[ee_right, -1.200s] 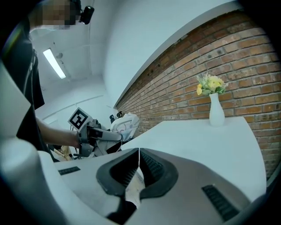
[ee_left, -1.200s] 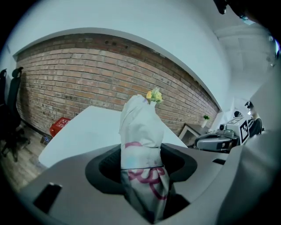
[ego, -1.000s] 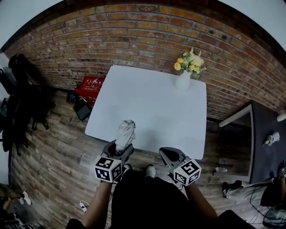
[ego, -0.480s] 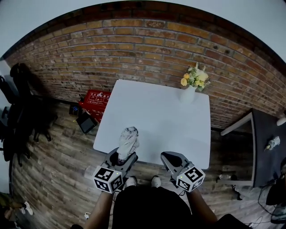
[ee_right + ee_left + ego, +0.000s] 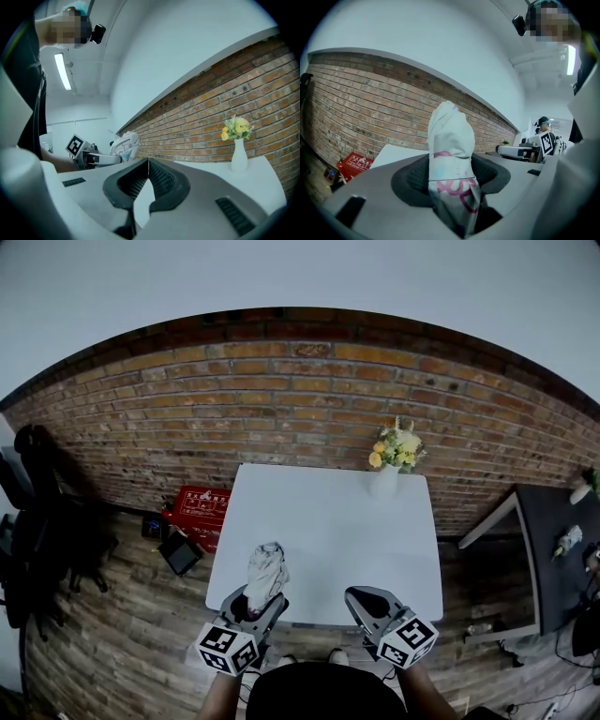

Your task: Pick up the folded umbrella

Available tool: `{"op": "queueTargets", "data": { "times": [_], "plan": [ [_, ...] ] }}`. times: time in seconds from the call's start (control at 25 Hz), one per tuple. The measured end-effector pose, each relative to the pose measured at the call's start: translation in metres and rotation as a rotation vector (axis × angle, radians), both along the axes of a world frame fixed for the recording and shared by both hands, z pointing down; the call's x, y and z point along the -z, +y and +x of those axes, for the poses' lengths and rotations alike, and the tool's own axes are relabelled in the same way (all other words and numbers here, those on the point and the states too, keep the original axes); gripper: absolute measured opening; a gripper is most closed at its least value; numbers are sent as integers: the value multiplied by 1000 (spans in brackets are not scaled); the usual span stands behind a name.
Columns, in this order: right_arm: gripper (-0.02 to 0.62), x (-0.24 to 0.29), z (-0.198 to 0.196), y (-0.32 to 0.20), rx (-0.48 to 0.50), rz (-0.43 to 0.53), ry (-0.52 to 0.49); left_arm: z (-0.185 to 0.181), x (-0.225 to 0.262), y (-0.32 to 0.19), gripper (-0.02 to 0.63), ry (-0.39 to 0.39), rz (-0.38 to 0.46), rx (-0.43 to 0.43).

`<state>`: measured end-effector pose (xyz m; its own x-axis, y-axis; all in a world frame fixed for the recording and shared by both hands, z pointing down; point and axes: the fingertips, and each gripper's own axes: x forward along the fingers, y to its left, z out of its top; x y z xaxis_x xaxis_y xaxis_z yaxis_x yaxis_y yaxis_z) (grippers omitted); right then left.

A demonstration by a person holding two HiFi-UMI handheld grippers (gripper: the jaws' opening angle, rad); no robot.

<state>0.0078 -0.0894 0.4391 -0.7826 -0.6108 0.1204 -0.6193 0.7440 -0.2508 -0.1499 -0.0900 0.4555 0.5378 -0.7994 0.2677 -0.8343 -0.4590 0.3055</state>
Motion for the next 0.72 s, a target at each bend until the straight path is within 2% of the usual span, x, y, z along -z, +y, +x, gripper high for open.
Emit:
{"op": "queueTargets", "data": {
  "times": [0.44, 0.72],
  "plan": [
    [22, 0, 18, -5, -114, -29, -5, 6, 8, -9, 247, 28, 35, -39],
    [23, -6, 16, -3, -121, -44, -4, 4, 0, -11, 246, 34, 28, -27]
  ]
}}
